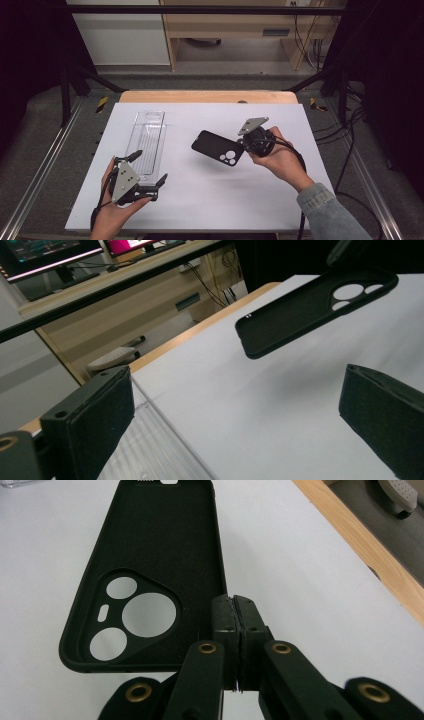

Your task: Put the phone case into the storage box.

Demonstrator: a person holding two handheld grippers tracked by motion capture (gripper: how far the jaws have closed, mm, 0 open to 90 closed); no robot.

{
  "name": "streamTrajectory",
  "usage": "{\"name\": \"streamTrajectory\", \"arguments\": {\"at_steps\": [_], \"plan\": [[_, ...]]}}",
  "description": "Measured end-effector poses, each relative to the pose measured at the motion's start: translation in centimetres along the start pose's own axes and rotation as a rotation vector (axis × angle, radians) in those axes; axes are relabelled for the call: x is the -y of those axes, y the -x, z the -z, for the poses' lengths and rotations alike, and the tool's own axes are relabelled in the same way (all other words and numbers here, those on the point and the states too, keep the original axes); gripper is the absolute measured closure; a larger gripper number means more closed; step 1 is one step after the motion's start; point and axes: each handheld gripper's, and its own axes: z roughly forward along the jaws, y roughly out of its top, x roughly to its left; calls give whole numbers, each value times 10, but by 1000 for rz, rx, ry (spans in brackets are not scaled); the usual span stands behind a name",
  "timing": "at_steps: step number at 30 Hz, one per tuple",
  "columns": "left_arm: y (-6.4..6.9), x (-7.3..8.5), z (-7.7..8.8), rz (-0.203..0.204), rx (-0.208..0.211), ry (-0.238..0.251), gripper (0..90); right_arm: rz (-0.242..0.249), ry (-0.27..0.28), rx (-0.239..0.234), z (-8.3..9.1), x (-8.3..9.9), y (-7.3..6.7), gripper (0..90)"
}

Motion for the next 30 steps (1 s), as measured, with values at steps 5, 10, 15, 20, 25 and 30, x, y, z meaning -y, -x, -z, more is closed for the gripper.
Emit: {"name": "streamTrajectory", "arguments": {"at_steps": [5, 10, 15, 20, 25, 30], "plan": [[7, -11, -9, -56, 26, -21, 11, 3, 11, -2, 4, -3, 2, 898], [16, -24, -23, -125, 69, -47, 14, 27, 17, -1, 13, -9, 4, 898], [25, -36, -37, -197, 106, -65, 17, 44, 12, -4, 19, -15, 5, 898], [36, -43, -54, -256, 157, -78, 27, 49, 9, -13, 18, -19, 4, 898], [46, -49, -66, -311, 188, -73, 28, 68, 9, -11, 21, -24, 3, 898], [55, -53, -75, -359, 177, -68, 29, 87, 8, -23, 20, -31, -1, 898]]}}
